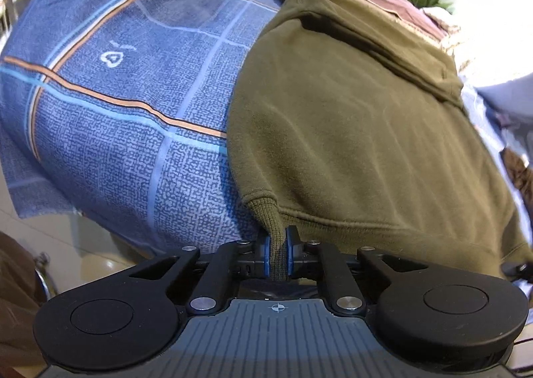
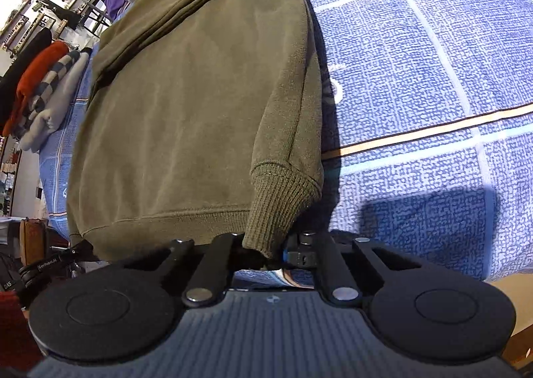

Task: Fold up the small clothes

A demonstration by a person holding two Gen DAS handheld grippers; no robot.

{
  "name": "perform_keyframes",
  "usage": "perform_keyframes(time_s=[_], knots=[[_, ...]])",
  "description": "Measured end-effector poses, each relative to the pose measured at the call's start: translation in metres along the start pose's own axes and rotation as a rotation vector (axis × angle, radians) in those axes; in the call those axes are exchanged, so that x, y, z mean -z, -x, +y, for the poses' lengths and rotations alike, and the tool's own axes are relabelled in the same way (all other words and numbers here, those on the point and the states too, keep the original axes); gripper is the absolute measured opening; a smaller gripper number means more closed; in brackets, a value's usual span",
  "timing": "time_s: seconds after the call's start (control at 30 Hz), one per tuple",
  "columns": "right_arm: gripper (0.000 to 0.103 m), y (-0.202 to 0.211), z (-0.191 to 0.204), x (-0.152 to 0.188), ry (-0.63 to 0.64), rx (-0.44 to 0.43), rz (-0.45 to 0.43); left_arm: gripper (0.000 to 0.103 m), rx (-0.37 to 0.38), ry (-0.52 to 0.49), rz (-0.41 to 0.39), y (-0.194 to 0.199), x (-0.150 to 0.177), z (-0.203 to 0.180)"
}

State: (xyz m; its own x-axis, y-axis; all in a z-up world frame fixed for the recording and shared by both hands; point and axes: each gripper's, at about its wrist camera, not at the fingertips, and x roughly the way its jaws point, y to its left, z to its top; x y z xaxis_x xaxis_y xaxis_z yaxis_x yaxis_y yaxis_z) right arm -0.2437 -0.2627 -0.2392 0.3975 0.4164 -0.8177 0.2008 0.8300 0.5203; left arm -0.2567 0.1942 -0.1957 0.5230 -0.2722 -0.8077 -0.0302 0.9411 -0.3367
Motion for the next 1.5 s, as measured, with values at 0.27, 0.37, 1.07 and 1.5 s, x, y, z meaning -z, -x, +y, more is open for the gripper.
perform_keyframes(time_s=[0.27, 0.37, 1.07, 1.5], knots=[[0.008, 0.047, 0.011, -0.038, -0.215, -0.227, -0.057, 0.06, 0.1, -0.054, -0.106, 0.044, -0.063, -0.027], [0.008, 0.065, 0.027, -0.082, -0.259, -0.309, -0.123, 0.059, 0.122, -0.112, -0.156, 0.042, -0.118, -0.045], [0.008, -0.102, 0.066, -0.448, -0.302, -0.138, -0.336, 0.052, 0.1, -0.097, -0.153, -0.209, -0.463, -0.083], [0.058, -0.11, 0.084, -0.461, -0.149, 0.043, -0.425, 0.103, 0.001, -0.152, -0.177, -0.214, -0.464, -0.081]])
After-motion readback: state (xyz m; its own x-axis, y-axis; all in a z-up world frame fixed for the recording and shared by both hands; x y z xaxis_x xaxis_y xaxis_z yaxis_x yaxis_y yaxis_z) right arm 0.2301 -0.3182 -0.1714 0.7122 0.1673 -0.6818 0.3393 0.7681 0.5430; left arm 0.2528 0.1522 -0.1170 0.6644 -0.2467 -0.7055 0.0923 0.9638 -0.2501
